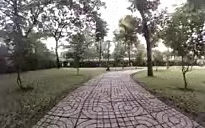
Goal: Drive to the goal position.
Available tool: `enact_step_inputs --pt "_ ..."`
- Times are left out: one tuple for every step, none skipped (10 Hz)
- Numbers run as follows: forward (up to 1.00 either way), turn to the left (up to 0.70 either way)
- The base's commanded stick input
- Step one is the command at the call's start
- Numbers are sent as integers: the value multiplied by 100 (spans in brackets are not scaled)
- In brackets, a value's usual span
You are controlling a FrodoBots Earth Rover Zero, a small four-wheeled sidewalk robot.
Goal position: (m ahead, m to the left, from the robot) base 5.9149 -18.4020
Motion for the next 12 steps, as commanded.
enact_step_inputs --pt "100 0" --pt "100 0" --pt "100 -7" --pt "100 -21" --pt "100 0" --pt "100 0" --pt "100 0" --pt "100 0" --pt "100 0" --pt "100 0" --pt "100 0" --pt "100 0"
